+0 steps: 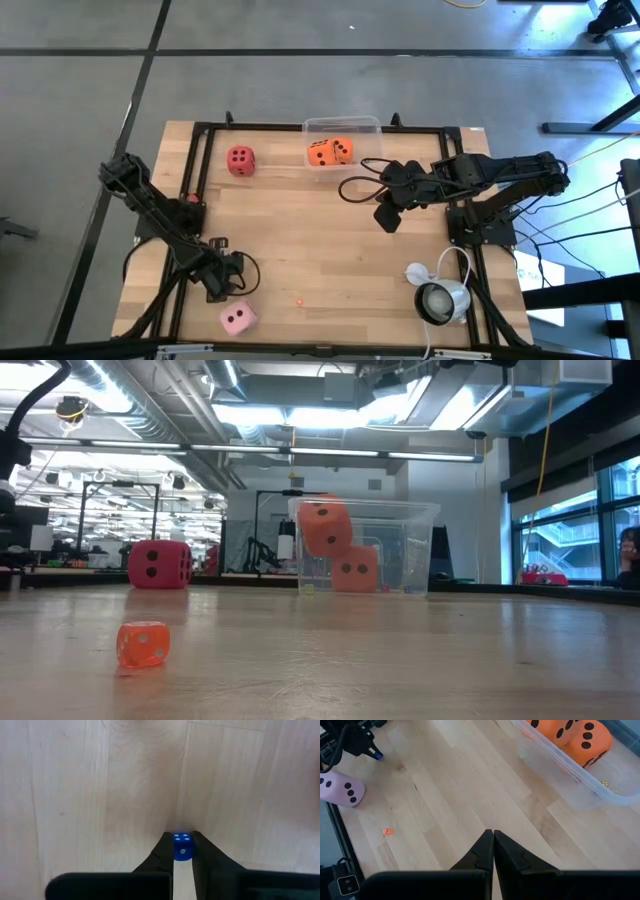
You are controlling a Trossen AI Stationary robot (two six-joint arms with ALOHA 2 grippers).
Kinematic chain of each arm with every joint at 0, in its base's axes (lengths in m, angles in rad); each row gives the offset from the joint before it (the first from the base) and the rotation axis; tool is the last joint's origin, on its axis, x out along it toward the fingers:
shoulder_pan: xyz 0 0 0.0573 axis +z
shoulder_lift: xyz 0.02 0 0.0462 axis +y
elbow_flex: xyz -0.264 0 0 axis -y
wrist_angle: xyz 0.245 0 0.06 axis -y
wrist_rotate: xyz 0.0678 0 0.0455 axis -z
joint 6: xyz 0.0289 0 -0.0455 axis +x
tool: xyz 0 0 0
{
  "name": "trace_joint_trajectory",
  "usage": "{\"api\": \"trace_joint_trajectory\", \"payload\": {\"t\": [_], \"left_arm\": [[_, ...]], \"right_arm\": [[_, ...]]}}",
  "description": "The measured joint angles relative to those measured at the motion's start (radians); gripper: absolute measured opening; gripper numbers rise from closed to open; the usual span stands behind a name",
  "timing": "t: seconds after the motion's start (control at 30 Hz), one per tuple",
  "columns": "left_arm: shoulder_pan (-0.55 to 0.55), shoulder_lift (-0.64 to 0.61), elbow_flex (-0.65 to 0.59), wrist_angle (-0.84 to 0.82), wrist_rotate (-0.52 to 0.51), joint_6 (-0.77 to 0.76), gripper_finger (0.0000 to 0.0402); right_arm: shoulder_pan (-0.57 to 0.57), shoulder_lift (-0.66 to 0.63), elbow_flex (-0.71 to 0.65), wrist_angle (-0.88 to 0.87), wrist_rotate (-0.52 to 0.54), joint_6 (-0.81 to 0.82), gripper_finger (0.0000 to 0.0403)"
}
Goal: Pick & Place Dice
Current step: Put the small blue dice into the transparent bin
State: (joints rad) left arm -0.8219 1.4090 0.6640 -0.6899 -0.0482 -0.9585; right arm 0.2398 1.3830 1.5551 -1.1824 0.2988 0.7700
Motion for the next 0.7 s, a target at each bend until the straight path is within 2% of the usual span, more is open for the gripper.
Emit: {"api": "trace_joint_trajectory", "payload": {"t": [0.37,0.57,0.7], "left_arm": [[0.024,-0.037,0.019,0.002,-0.005,-0.115,0.0010],[0.034,-0.096,0.067,-0.012,-0.127,-0.181,0.0010],[0.037,-0.149,0.094,-0.023,-0.256,-0.197,0.0010]], "right_arm": [[0.000,0.000,0.000,0.008,0.000,-0.020,0.0013],[0.000,0.000,0.000,0.008,0.007,-0.041,0.0013],[0.000,0.000,0.000,0.008,0.012,-0.041,0.0013]]}}
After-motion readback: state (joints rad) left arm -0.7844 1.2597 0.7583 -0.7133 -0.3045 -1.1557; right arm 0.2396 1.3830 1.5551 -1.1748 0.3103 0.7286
